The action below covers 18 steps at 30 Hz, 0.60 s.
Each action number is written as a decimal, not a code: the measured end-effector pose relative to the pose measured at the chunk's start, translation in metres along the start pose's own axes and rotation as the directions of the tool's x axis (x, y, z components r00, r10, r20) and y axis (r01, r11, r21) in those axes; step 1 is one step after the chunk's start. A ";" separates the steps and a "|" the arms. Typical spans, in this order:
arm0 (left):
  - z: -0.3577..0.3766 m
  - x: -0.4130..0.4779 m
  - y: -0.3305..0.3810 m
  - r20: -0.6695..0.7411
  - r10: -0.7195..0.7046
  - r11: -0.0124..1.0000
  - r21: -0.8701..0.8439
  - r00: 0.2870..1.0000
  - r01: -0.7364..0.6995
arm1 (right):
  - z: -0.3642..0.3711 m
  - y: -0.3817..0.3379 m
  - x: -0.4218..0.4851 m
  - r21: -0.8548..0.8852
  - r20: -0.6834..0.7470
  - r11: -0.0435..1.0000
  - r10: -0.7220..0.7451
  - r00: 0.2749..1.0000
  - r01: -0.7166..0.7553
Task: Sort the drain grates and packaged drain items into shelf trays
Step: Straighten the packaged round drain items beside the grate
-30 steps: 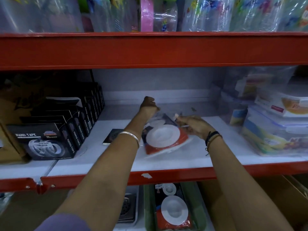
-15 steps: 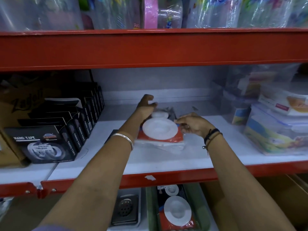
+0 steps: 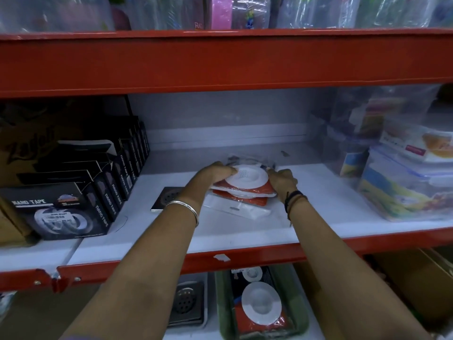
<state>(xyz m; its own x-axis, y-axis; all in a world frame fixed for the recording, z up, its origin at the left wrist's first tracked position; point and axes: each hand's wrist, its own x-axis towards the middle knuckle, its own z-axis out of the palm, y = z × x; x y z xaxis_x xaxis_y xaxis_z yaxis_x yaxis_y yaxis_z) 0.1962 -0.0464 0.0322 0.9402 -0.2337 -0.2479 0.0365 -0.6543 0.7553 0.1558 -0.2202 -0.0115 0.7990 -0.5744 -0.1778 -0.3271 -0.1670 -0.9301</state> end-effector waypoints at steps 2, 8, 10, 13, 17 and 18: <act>0.001 -0.003 -0.002 0.016 0.007 1.000 -0.019 1.000 -0.006 | -0.002 -0.008 -0.011 0.099 0.067 0.995 -0.030 0.997 0.024; 0.022 -0.009 -0.013 0.008 0.045 0.992 -0.117 0.999 -0.043 | -0.030 -0.010 -0.032 0.138 0.185 0.974 -0.202 0.962 0.178; 0.033 -0.023 -0.012 0.001 0.042 0.992 -0.121 0.999 -0.041 | -0.041 -0.003 -0.037 0.085 0.212 0.980 -0.192 0.958 0.178; 0.046 -0.051 -0.004 -0.027 0.015 0.996 -0.088 1.000 -0.018 | -0.055 0.003 -0.045 0.041 0.246 0.983 -0.185 0.951 0.181; 0.059 -0.076 0.004 -0.080 -0.026 0.999 0.019 0.996 0.027 | -0.068 0.008 -0.052 -0.025 0.283 0.986 -0.151 0.947 0.164; 0.063 -0.080 0.005 -0.086 -0.026 0.999 0.026 0.996 0.028 | -0.071 0.008 -0.054 -0.047 0.291 0.985 -0.143 0.946 0.164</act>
<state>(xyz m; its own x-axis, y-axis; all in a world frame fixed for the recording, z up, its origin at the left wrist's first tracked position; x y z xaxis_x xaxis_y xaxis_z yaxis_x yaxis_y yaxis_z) 0.0996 -0.0760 0.0181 0.9645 -0.1545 -0.2142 0.0540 -0.6787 0.7324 0.0743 -0.2474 0.0133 0.9495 -0.2864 -0.1285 -0.2152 -0.2959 -0.9307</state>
